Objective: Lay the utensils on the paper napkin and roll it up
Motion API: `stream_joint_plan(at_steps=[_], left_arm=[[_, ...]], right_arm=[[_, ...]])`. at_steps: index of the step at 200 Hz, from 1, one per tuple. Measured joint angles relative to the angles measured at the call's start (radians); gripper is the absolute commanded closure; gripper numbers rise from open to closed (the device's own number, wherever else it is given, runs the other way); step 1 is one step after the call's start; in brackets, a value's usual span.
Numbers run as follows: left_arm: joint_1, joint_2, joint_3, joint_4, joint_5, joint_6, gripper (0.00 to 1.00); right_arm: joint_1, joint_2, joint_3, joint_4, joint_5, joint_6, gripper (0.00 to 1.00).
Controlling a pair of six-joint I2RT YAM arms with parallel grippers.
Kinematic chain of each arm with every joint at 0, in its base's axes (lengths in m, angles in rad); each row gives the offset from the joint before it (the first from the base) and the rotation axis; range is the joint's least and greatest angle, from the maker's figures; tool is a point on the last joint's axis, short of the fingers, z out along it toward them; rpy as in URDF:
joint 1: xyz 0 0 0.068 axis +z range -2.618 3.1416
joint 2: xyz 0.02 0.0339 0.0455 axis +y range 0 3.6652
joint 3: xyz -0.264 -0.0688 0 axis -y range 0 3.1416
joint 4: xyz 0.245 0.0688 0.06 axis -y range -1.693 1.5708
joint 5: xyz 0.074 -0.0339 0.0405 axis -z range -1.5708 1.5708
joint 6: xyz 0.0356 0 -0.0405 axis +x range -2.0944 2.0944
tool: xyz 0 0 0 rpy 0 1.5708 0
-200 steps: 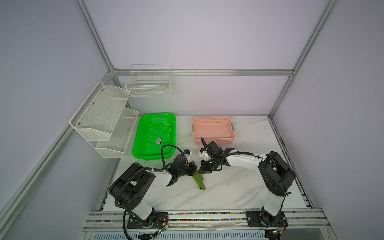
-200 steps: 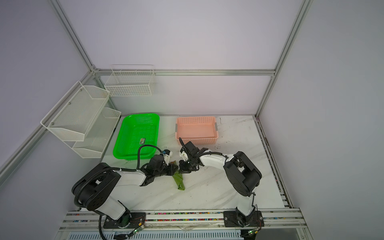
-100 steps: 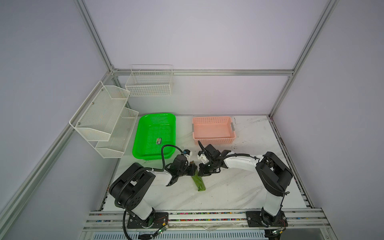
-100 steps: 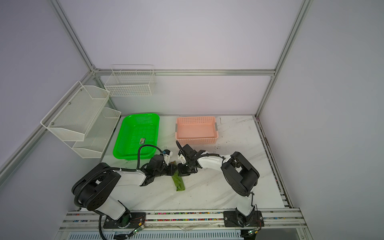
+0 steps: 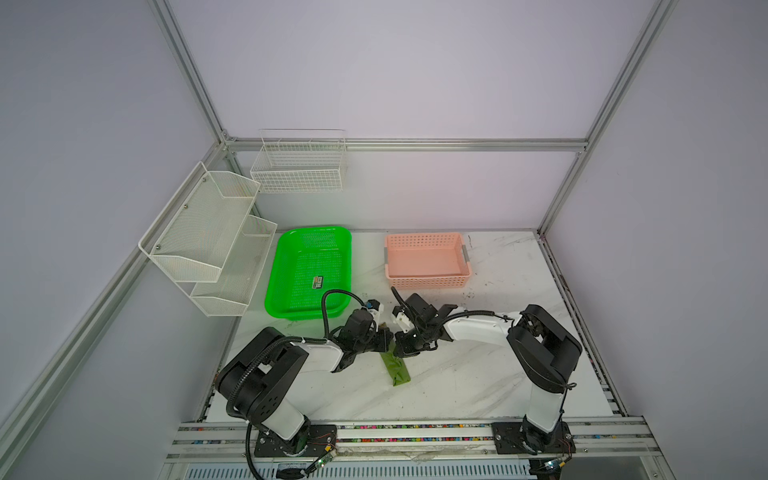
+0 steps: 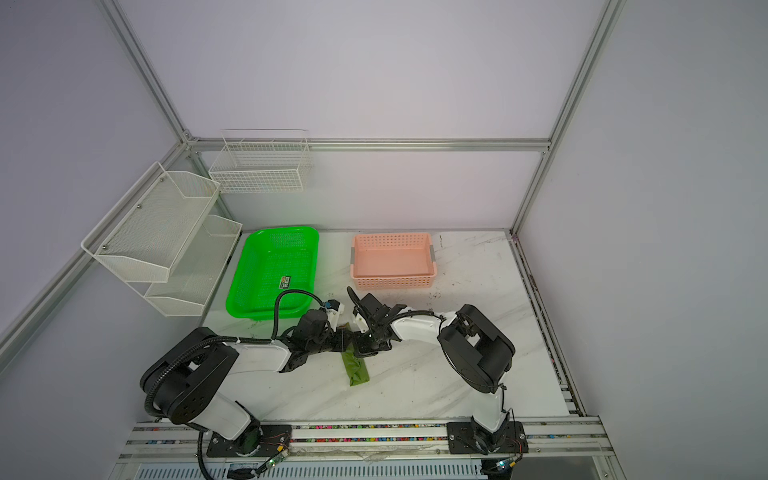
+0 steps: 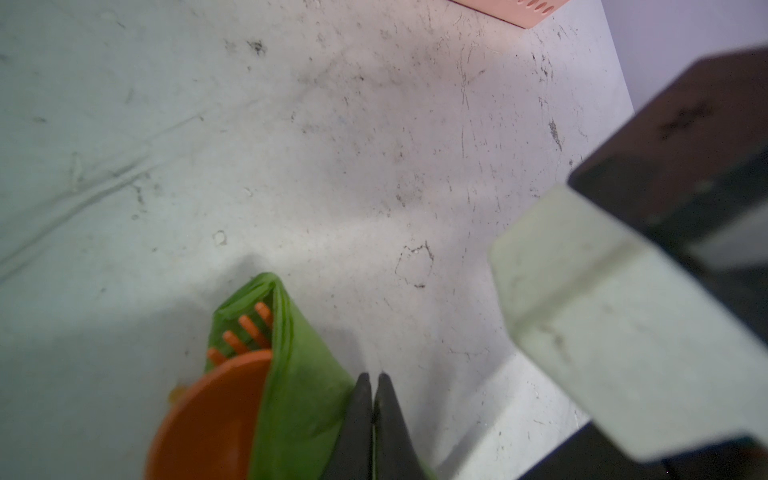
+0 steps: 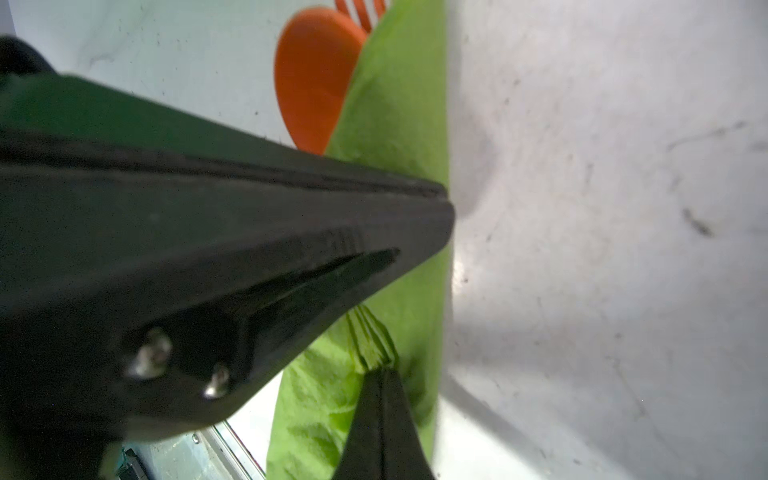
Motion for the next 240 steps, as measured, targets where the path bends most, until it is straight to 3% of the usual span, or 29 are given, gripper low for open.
stream_joint_plan(at_steps=[35,59,106,140,170,240], left_arm=[[0.000,-0.098,-0.002,-0.051,-0.009,0.009,0.75],[0.002,-0.235,-0.002,-0.091,-0.019,0.003,0.71],[0.002,-0.441,-0.010,-0.153,-0.027,-0.027,0.72],[-0.009,-0.545,-0.134,-0.173,-0.024,-0.086,0.76],[-0.076,-0.626,-0.229,-0.211,-0.055,-0.137,0.78],[-0.216,-0.581,-0.249,-0.196,-0.121,-0.210,0.84]], right_arm=[[0.001,0.000,-0.003,0.006,0.002,0.003,1.00],[0.002,0.000,-0.009,0.021,0.001,0.010,1.00],[0.003,0.001,-0.032,0.070,-0.020,0.035,1.00],[0.002,0.014,-0.036,0.108,-0.043,0.053,1.00],[0.002,0.022,-0.037,0.129,-0.058,0.064,1.00],[0.001,0.033,-0.037,0.152,-0.075,0.079,1.00]])
